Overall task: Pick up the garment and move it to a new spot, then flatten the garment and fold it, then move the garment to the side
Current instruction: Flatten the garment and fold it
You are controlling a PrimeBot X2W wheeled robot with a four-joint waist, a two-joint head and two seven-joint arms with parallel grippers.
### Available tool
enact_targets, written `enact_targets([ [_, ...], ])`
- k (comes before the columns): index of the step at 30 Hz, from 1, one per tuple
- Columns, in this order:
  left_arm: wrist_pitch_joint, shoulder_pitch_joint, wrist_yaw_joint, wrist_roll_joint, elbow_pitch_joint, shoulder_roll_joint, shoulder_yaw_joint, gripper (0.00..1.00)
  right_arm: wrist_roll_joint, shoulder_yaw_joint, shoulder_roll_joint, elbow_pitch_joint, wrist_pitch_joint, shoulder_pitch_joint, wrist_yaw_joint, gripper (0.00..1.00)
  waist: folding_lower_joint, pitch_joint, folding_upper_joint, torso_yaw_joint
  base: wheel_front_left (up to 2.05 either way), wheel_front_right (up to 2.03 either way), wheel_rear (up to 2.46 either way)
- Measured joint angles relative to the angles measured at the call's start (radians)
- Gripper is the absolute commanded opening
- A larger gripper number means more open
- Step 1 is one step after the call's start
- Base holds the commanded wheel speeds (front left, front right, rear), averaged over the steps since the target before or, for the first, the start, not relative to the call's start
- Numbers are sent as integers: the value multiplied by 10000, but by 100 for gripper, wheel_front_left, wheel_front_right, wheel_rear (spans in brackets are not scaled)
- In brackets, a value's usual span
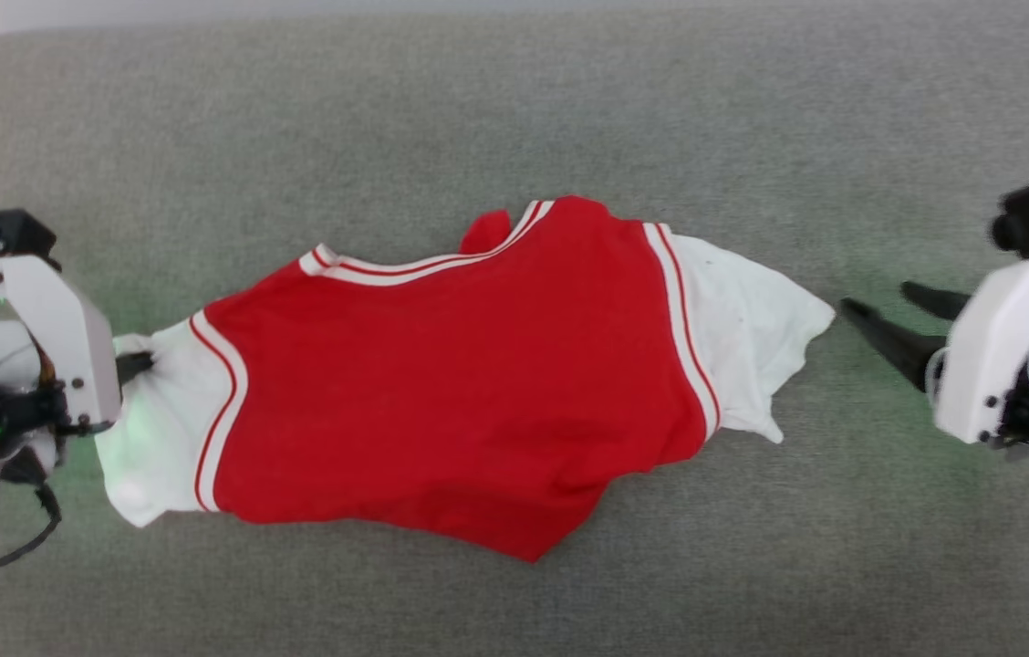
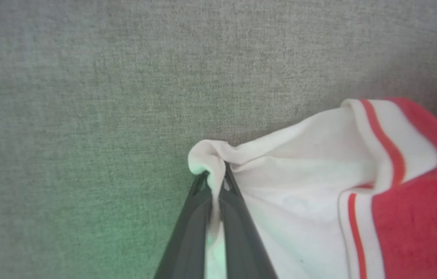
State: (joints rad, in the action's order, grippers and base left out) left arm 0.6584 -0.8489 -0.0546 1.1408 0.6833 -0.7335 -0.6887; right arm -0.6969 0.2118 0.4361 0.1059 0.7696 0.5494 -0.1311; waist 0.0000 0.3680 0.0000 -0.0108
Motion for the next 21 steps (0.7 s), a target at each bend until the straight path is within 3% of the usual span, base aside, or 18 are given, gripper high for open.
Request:
enact_targets([
  [13, -194, -401, -173, -4, 247, 326, 0, 0, 142, 1586, 15, 1430, 859, 1176, 0, 100, 0, 341, 0, 287, 0, 0, 0],
  [15, -209, -439, -194, 0, 316, 368, 4, 0, 107, 1977, 107, 1565, 951, 1373, 6, 0, 0, 353, 0, 305, 0, 0, 0],
  [21, -232, -511, -215, 17, 464, 422, 12, 0, -288, 2725, 368, 1812, 792, 1867, 6, 0, 0, 296, 0, 309, 0, 0, 0],
])
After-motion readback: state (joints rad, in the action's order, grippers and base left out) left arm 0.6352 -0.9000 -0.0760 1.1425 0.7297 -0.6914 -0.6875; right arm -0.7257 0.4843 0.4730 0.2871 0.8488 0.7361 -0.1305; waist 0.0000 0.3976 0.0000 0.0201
